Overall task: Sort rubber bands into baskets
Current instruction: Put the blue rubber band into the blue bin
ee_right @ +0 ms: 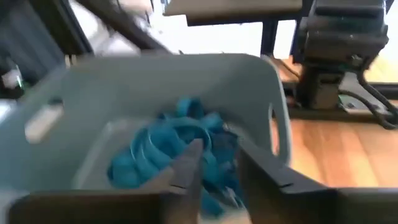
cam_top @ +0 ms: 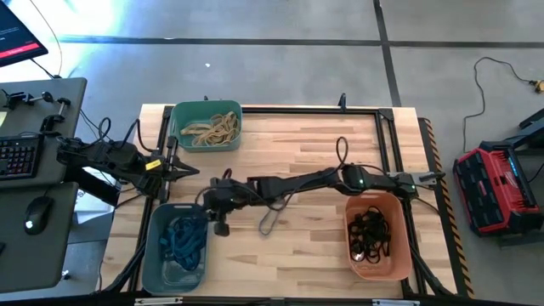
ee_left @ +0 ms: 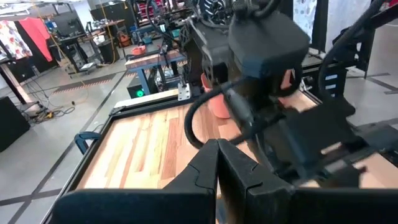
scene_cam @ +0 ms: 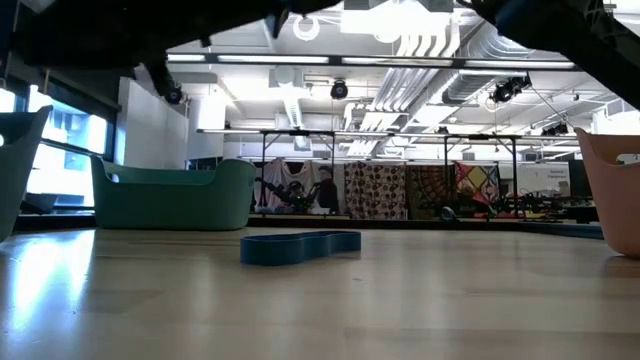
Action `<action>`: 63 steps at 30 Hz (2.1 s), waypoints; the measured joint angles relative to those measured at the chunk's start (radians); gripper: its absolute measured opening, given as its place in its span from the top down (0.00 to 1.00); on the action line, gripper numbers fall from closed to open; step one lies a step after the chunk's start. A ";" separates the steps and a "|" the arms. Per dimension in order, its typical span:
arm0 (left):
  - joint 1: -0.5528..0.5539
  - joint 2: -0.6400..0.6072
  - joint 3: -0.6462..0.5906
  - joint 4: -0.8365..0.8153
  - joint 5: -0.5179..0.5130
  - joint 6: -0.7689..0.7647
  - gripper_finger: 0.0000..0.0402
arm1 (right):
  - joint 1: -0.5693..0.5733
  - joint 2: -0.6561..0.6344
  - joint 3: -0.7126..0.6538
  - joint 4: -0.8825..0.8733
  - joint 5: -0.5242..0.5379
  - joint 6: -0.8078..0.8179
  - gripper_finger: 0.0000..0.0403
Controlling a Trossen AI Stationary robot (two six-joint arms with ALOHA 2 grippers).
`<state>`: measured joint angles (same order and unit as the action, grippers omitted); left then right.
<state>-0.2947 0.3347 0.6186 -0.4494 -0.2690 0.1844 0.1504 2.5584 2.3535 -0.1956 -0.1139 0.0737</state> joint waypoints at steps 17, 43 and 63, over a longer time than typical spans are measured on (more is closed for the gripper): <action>0.000 0.000 0.000 -0.002 0.031 -0.042 1.00 | 0.055 -0.063 -0.109 -0.239 0.215 -0.152 1.00; 0.000 0.218 -0.001 0.062 0.188 -0.132 1.00 | 0.033 -0.697 -1.145 -0.129 0.294 0.317 1.00; -0.023 0.527 0.000 0.201 0.240 -0.170 1.00 | -0.021 -0.617 -1.145 -0.187 0.277 0.419 0.63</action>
<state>-0.3174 0.8616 0.6182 -0.2481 -0.0289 0.0144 0.1298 1.9418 1.2083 -0.3830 0.1635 0.4925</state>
